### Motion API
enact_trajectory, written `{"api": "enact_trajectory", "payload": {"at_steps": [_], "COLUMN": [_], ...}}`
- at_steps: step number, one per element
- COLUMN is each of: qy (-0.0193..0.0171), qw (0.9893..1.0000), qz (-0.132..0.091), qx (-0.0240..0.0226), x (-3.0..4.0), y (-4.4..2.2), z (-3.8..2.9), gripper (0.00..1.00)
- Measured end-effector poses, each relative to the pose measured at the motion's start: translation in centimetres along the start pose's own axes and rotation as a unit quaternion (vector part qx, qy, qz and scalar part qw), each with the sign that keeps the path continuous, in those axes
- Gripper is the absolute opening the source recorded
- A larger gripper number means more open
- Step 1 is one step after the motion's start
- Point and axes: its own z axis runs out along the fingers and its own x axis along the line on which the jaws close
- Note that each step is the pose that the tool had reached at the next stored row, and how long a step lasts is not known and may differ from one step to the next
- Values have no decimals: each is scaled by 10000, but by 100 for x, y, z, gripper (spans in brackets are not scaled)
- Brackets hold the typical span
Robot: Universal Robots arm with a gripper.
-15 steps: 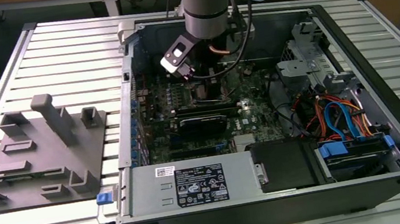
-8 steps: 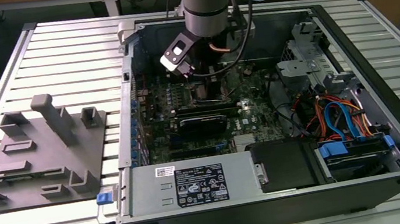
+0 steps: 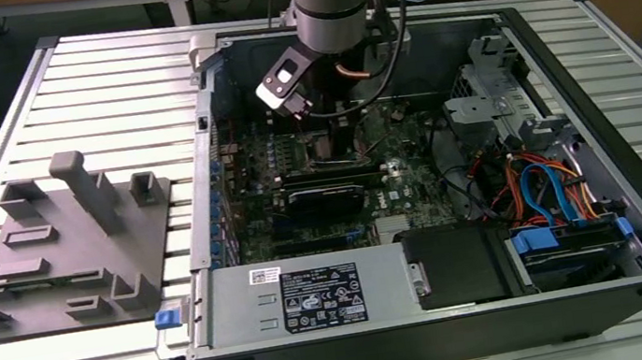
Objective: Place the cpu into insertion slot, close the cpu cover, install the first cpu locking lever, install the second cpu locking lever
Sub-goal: 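Place the cpu into insertion slot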
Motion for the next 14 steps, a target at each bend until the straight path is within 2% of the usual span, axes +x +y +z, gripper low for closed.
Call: {"api": "enact_trajectory", "payload": {"at_steps": [7, 9, 10, 12, 13, 14], "qy": [4, 4, 4, 4, 5, 5], "qw": [10000, 10000, 10000, 10000, 10000, 10000], "qz": [1, 1, 1, 1, 1, 1], "qx": [28, 30, 30, 31, 31, 32], "x": [1, 1, 1, 1, 1, 1], "y": [2, 2, 2, 2, 2, 2], "z": [-35, -35, -36, -35, -36, -36], "gripper": [60, 47, 47, 36, 36, 30]}}
